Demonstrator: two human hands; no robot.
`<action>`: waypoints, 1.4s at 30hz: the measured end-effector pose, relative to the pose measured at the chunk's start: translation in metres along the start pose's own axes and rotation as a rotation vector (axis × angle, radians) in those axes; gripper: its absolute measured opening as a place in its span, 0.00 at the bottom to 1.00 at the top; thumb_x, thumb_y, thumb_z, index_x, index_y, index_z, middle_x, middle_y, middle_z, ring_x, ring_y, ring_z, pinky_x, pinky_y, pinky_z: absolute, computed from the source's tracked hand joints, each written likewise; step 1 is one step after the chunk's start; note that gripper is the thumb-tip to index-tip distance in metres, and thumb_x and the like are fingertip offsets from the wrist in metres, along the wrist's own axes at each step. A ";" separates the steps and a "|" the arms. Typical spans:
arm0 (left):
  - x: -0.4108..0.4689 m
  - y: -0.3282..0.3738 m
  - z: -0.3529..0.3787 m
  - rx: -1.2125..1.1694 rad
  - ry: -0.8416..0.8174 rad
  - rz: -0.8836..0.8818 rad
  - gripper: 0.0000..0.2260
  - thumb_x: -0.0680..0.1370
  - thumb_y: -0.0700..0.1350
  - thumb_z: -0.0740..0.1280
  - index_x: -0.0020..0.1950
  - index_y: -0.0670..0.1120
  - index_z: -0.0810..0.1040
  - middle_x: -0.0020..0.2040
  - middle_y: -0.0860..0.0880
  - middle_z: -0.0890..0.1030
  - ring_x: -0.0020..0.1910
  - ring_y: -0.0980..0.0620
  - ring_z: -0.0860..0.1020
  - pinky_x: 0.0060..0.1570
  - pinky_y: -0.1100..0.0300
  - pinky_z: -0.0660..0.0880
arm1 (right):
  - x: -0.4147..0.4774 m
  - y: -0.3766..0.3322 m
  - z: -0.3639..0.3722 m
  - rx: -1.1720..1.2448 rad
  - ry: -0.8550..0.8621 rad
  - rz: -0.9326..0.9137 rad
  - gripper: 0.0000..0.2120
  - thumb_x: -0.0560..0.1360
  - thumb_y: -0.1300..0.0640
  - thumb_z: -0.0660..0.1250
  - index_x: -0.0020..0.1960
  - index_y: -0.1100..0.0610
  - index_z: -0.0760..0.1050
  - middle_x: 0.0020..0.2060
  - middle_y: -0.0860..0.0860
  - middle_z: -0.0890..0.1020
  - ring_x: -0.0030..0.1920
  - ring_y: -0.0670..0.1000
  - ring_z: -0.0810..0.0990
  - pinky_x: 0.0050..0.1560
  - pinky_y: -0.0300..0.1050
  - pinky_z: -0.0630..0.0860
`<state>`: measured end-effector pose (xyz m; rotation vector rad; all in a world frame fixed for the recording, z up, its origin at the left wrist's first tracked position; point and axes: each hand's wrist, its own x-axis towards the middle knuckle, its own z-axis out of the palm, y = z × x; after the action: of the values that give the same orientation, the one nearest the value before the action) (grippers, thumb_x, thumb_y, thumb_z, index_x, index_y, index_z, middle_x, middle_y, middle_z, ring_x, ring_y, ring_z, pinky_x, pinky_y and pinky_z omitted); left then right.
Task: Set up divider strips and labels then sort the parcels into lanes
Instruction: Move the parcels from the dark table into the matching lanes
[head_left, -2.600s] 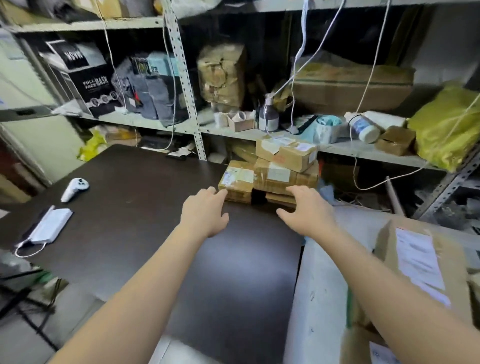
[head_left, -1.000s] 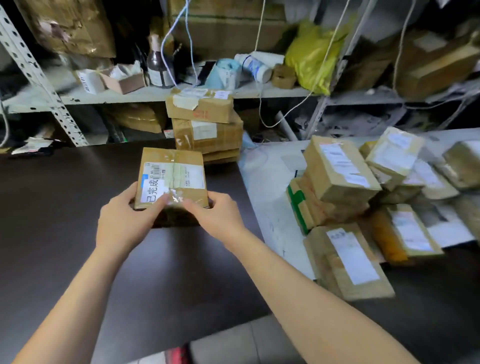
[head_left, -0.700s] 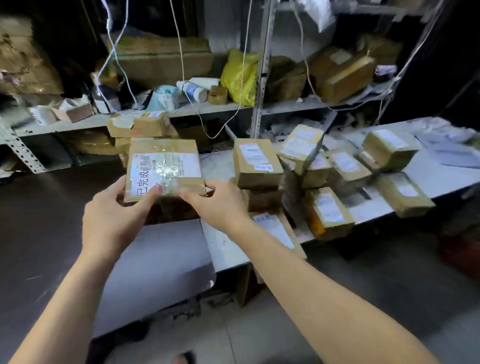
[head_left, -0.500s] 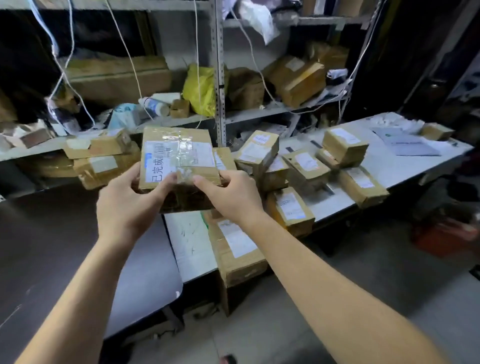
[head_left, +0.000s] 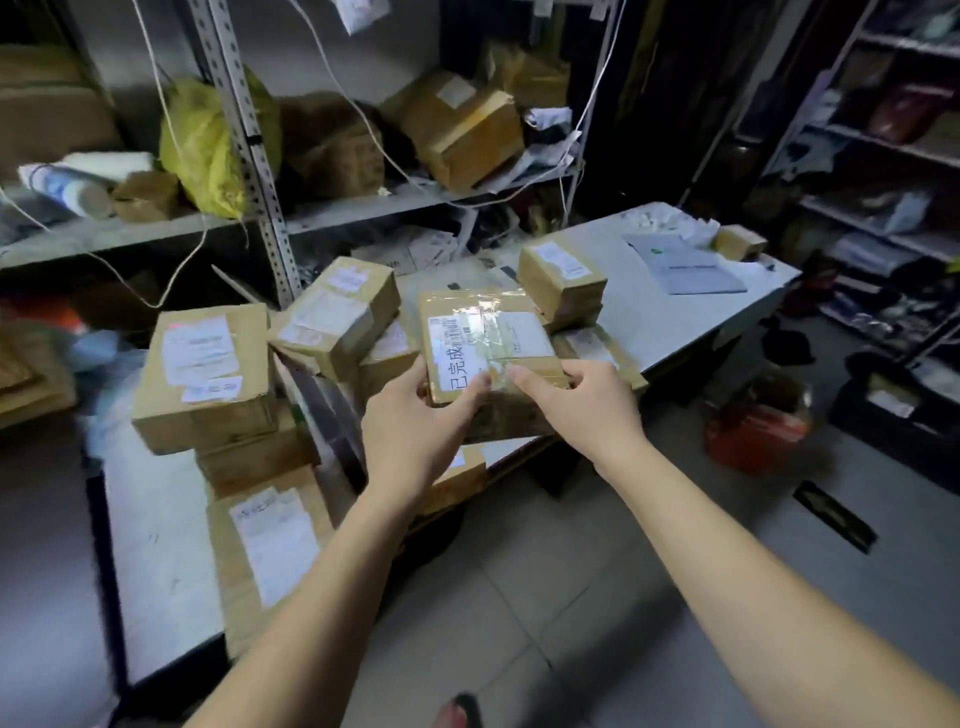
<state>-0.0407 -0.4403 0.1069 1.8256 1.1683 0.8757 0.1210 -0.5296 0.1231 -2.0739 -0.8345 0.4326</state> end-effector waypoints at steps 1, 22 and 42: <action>0.005 0.001 0.020 -0.005 -0.025 -0.024 0.18 0.73 0.67 0.70 0.59 0.62 0.82 0.46 0.62 0.85 0.49 0.61 0.81 0.47 0.60 0.76 | 0.012 0.014 -0.008 -0.014 -0.001 0.021 0.17 0.70 0.33 0.73 0.44 0.46 0.86 0.35 0.36 0.84 0.43 0.41 0.82 0.43 0.43 0.80; 0.059 -0.050 0.291 0.060 -0.045 -0.483 0.21 0.78 0.55 0.70 0.69 0.51 0.76 0.63 0.53 0.82 0.61 0.52 0.80 0.63 0.48 0.77 | 0.220 0.228 -0.003 -0.114 -0.491 0.094 0.20 0.74 0.39 0.72 0.57 0.52 0.83 0.49 0.46 0.85 0.52 0.51 0.82 0.48 0.46 0.78; 0.065 -0.014 0.218 0.592 0.163 -0.370 0.11 0.80 0.51 0.67 0.58 0.46 0.78 0.52 0.49 0.80 0.52 0.48 0.79 0.50 0.54 0.77 | 0.227 0.133 0.026 -0.344 -0.580 -0.517 0.26 0.79 0.48 0.69 0.74 0.54 0.70 0.70 0.51 0.75 0.71 0.54 0.71 0.67 0.51 0.71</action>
<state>0.1622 -0.4292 0.0037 1.9052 1.9516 0.4967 0.3235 -0.4140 -0.0009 -1.9398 -1.8433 0.6429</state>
